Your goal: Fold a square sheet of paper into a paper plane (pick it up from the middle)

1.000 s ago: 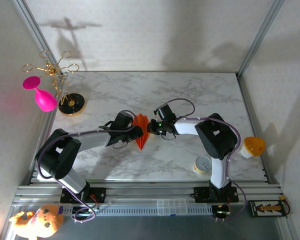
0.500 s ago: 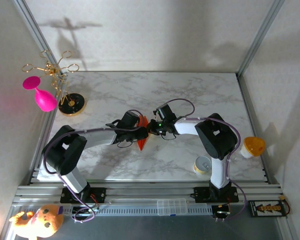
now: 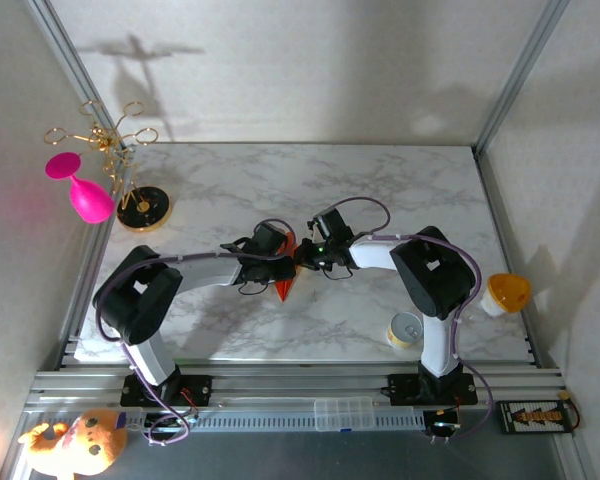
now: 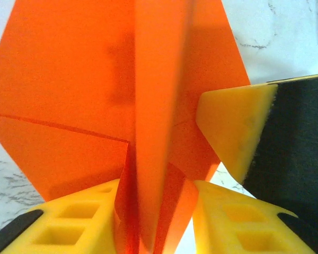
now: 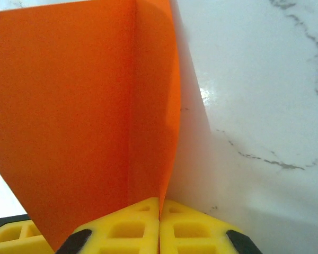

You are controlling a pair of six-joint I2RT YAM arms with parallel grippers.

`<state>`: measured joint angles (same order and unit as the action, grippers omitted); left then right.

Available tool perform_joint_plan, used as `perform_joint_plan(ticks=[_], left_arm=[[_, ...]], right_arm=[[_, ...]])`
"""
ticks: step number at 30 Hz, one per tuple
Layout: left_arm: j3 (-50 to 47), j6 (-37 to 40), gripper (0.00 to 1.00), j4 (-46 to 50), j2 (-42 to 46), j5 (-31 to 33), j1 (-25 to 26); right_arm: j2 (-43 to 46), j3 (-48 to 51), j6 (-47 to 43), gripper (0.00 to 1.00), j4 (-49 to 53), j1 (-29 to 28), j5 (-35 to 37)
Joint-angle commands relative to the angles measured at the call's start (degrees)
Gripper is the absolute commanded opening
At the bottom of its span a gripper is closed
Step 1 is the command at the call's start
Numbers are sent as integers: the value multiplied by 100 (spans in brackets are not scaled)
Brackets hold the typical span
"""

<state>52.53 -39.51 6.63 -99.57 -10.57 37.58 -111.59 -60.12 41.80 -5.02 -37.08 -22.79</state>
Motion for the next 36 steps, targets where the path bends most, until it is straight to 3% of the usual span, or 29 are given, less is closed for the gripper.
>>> perform_joint_plan(ticks=[1, 18, 36], left_arm=[[178, 119, 34, 305, -91, 437, 83], [178, -149, 13, 417, 29, 887, 91], [350, -298, 22, 502, -71, 1118, 91]], right_arm=[[116, -150, 94, 8, 27, -10, -216], [120, -162, 74, 11, 97, -10, -143], [107, -148, 65, 12, 71, -10, -142]])
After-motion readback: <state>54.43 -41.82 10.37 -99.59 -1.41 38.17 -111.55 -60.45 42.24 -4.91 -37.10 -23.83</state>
